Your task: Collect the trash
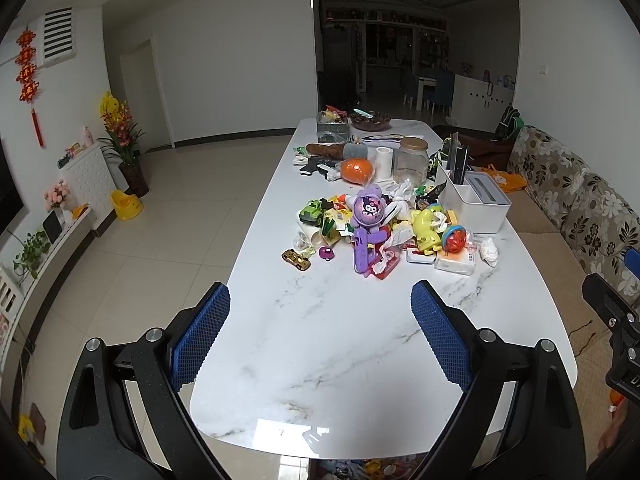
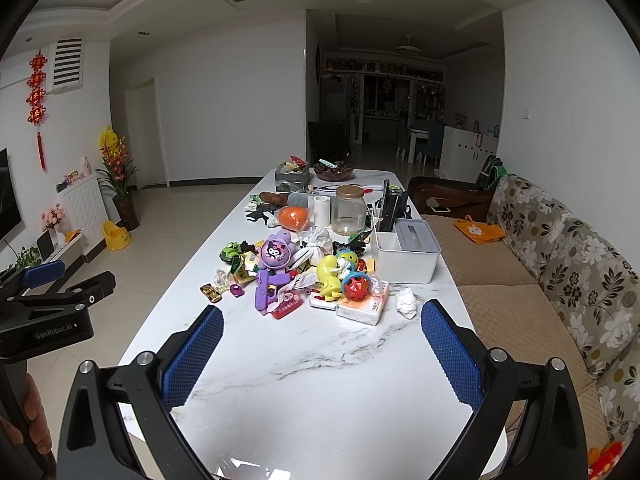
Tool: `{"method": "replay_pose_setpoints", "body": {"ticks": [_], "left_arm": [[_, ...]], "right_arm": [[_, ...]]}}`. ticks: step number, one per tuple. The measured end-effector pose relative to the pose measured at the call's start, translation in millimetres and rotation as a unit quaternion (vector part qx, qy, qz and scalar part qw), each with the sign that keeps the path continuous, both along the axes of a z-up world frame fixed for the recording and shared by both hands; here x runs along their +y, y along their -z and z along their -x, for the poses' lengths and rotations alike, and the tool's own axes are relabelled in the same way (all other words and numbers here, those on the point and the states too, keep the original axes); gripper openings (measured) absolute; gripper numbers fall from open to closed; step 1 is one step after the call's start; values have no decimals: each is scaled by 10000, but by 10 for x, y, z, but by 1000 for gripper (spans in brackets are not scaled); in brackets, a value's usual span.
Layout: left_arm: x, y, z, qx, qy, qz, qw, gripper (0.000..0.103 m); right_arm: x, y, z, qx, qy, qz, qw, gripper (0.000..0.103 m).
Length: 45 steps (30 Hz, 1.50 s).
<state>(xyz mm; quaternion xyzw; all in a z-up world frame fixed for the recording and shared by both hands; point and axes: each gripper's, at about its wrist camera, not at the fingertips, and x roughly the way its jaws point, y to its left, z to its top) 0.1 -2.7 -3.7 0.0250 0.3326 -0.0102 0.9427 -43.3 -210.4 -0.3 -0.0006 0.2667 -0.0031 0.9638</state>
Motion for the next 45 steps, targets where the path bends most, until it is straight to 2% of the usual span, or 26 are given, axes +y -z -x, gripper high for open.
{"method": "replay_pose_setpoints", "body": {"ticks": [45], "left_arm": [[0,100,6,74,11,-50,10000,90]], "right_arm": [[-45,8,27,26,23,-41,10000,98]]}}
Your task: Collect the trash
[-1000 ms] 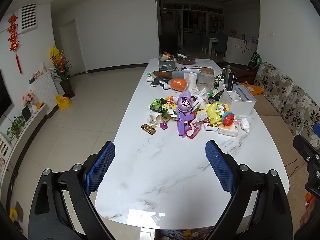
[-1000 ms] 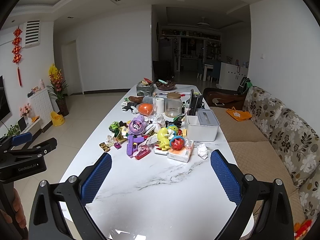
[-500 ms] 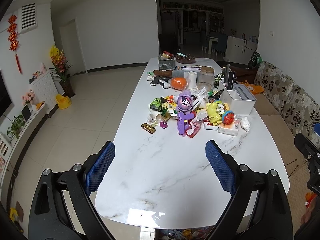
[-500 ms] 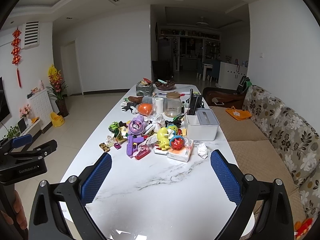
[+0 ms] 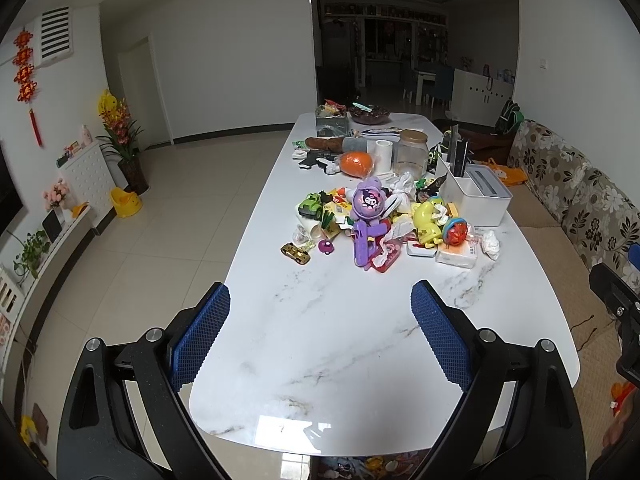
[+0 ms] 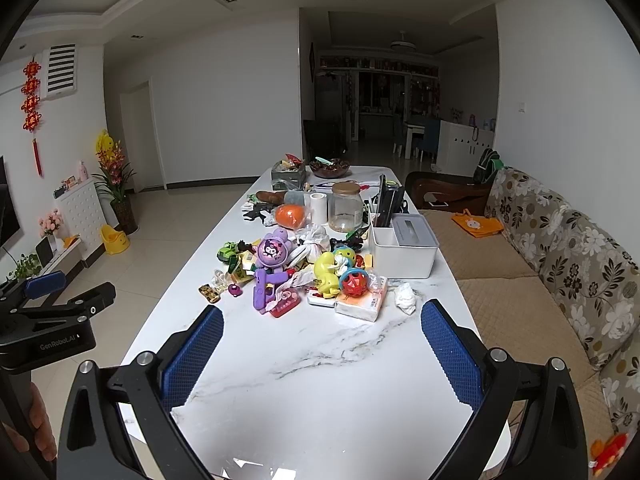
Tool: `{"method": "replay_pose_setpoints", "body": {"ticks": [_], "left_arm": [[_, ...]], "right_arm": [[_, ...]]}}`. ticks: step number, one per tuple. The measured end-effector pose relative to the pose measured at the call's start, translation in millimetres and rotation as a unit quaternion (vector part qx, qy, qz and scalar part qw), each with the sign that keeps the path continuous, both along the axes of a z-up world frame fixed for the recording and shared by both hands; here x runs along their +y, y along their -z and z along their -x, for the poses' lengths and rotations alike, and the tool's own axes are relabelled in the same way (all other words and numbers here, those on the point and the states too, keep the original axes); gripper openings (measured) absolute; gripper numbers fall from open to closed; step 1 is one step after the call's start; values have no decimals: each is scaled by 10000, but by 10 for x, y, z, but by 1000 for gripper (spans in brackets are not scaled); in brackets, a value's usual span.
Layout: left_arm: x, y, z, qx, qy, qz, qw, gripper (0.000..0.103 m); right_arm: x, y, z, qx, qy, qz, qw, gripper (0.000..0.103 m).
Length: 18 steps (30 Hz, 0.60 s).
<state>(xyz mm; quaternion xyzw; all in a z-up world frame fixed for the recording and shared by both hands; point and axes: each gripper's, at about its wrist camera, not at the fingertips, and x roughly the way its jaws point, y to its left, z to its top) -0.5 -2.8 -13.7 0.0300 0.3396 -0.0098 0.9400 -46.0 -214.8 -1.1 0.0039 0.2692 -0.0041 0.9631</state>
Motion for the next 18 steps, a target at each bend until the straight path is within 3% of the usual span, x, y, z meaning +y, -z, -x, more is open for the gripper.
{"method": "replay_pose_setpoints", "body": {"ticks": [7,11,15,18], "left_arm": [[-28,196,-98,207,-113,-13,9997,90],[-28,737,-249,995,12,-1,9950,90],[36,1392,-230,1882,73,125,9820,90],[165,1779,-75,2339,-46,269,9719,90]], "right_arm": [[-22,187,-37,129,53,11,9999,98],[-60,636,-274,639,41,5,9979,98],[-161,1266,-775,1490,-54,-222,9886,97],[-274,1511,-1292,1639,15,-359,9858,97]]}}
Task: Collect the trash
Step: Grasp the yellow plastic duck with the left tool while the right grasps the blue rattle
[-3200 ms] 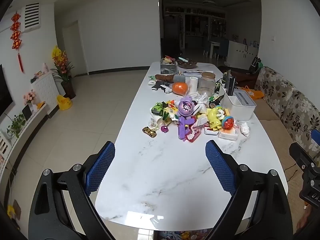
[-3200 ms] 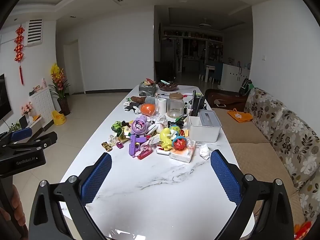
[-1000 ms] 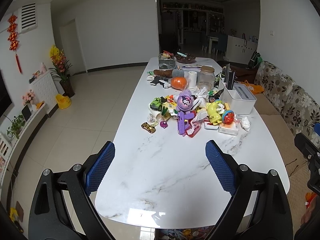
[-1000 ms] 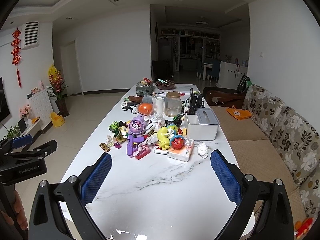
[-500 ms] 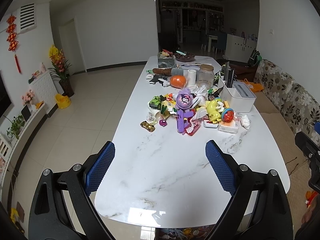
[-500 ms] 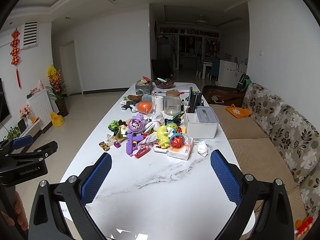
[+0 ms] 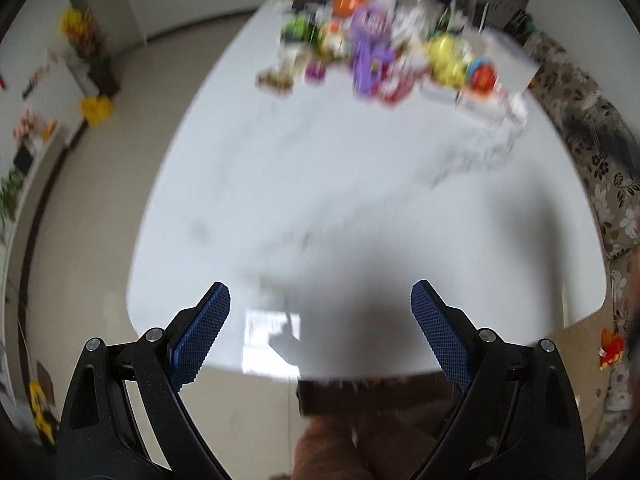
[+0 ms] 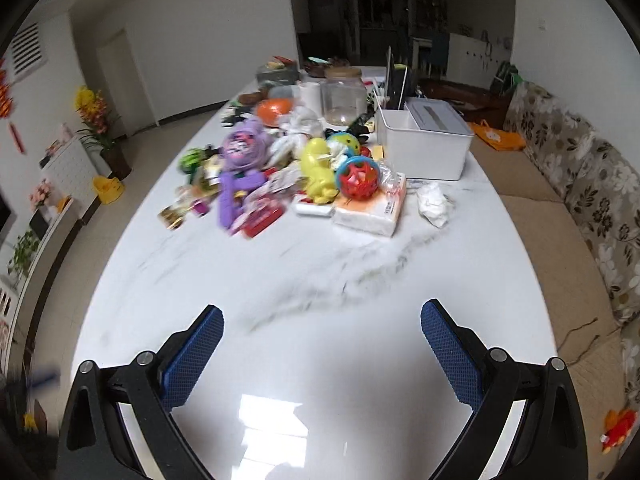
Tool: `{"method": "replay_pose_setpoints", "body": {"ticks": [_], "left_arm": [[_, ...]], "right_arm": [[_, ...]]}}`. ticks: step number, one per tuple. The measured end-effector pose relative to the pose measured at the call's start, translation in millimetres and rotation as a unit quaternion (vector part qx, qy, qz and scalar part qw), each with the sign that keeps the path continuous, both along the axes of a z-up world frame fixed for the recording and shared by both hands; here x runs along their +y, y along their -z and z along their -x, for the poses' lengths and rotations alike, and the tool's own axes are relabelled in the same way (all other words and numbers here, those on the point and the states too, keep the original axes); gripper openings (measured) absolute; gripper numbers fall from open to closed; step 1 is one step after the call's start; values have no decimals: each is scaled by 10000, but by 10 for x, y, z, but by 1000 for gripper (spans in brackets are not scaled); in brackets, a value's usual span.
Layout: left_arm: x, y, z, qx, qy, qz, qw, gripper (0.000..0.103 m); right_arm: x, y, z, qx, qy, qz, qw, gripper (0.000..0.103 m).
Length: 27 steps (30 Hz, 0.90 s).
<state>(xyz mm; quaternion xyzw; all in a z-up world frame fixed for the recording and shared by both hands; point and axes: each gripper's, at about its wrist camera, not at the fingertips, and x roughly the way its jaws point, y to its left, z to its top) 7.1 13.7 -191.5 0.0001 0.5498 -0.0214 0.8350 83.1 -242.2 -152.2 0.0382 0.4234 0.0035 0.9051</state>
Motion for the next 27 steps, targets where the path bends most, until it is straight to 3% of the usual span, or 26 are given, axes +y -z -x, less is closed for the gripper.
{"method": "replay_pose_setpoints", "body": {"ticks": [6,8,11,15,16,17,19,20,21,22,23,27], "left_arm": [[281,432,304,556,-310,122,9979,90],[367,548,390,696,-423,75,9966,90],[484,666,470,946,-638,134,9934,90],[568,789,445,1130,-865,240,9895,90],[574,793,433,1130,-902,234,9892,90],[575,805,417,1127,-910,237,9892,90],[560,816,383,1149,-898,263,9890,90],[551,817,367,1161,-880,287,9889,90],[544,821,358,1163,-854,312,9890,90],[511,802,337,1152,-799,327,9896,90],[508,787,332,1124,-761,316,9902,90],[434,671,245,976,-571,283,9932,90]], "right_arm": [[22,318,-1374,56,-87,545,9985,97],[55,471,-1843,267,-196,913,9953,90],[17,604,-2241,569,-265,1205,9907,88],[-20,623,-2567,699,-443,1038,9911,88],[-27,618,-2617,733,-501,951,9915,81],[-43,621,-2667,807,-638,698,9922,64],[-72,636,-2730,931,-715,267,9927,51],[-81,630,-2711,998,-765,68,9920,32],[-84,630,-2688,1056,-796,-86,9912,26],[-86,610,-2633,1075,-784,-206,9909,10],[-92,592,-2559,1090,-833,-406,9897,0],[-107,503,-2182,1018,-1092,-928,9844,0]]}}
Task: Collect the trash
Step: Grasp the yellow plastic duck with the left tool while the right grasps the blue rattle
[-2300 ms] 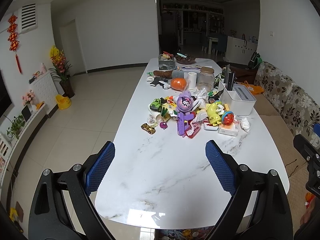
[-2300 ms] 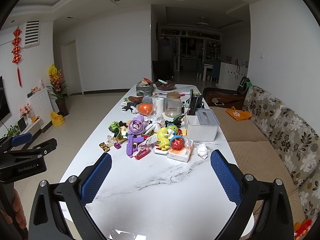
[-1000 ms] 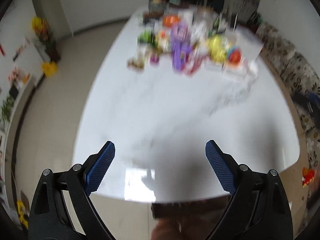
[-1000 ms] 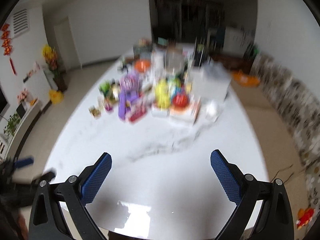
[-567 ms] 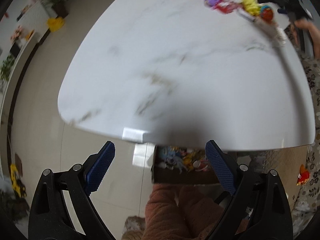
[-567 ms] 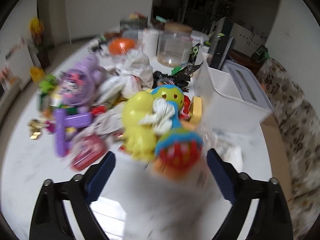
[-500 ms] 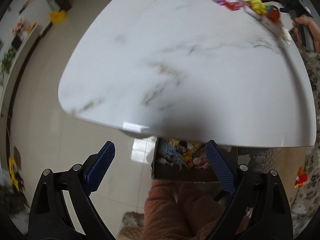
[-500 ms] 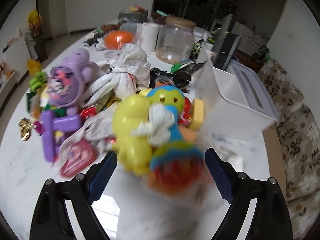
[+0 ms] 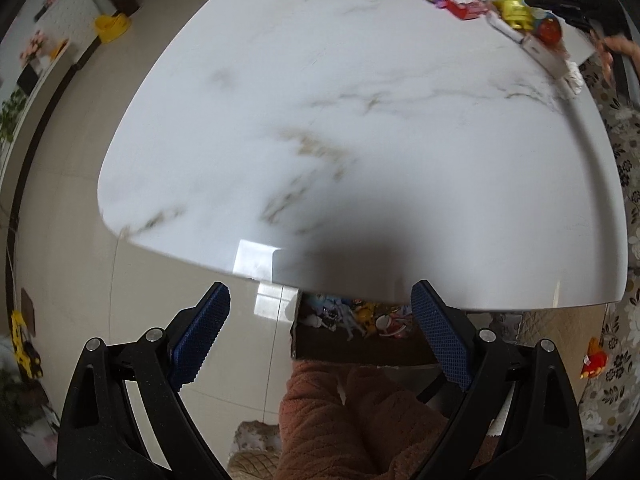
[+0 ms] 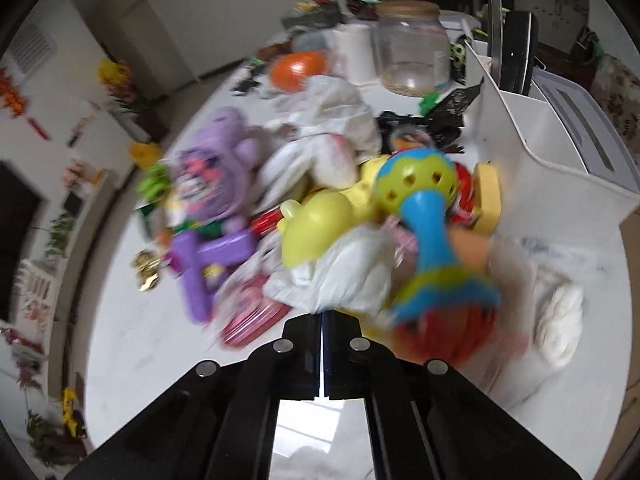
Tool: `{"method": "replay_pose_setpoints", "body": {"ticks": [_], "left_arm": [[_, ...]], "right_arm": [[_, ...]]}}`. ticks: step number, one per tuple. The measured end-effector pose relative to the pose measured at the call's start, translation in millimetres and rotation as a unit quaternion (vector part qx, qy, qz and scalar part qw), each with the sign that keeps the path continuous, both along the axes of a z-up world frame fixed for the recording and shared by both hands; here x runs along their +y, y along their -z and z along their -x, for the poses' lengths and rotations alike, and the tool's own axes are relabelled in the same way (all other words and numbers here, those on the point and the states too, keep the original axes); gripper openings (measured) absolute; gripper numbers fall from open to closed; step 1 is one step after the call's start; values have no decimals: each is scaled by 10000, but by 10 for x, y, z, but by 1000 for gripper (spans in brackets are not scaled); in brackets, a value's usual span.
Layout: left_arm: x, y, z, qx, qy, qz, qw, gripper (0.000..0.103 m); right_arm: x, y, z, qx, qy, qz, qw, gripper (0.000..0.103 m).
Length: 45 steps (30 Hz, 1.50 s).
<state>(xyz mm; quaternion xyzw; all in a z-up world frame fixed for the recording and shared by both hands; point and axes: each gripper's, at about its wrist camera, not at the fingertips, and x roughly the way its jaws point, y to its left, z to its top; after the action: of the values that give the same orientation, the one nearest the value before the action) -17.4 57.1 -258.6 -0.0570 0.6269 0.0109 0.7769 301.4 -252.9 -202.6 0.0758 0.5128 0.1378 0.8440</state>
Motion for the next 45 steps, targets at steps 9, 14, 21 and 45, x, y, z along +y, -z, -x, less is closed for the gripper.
{"method": "replay_pose_setpoints", "body": {"ticks": [9,14,21,45], "left_arm": [[-403,-351,-794,-767,459,367,9953,90],[-1077,-454,-1989,-796,428,1216,9885,90],[-1675,-253,-3455,-174,-999,1921,9761,90],[-1525,-546,-2800,-916,229,2334,9678,55]], "right_arm": [[-300,-393,1396,-417,-151,-714,9965,1],[-682,-514,2128,-720,397,-955,9920,40],[-1018,-475,3026,-727,945,-566,9913,55],[-844,-496,544,-501,402,-206,9977,74]]}}
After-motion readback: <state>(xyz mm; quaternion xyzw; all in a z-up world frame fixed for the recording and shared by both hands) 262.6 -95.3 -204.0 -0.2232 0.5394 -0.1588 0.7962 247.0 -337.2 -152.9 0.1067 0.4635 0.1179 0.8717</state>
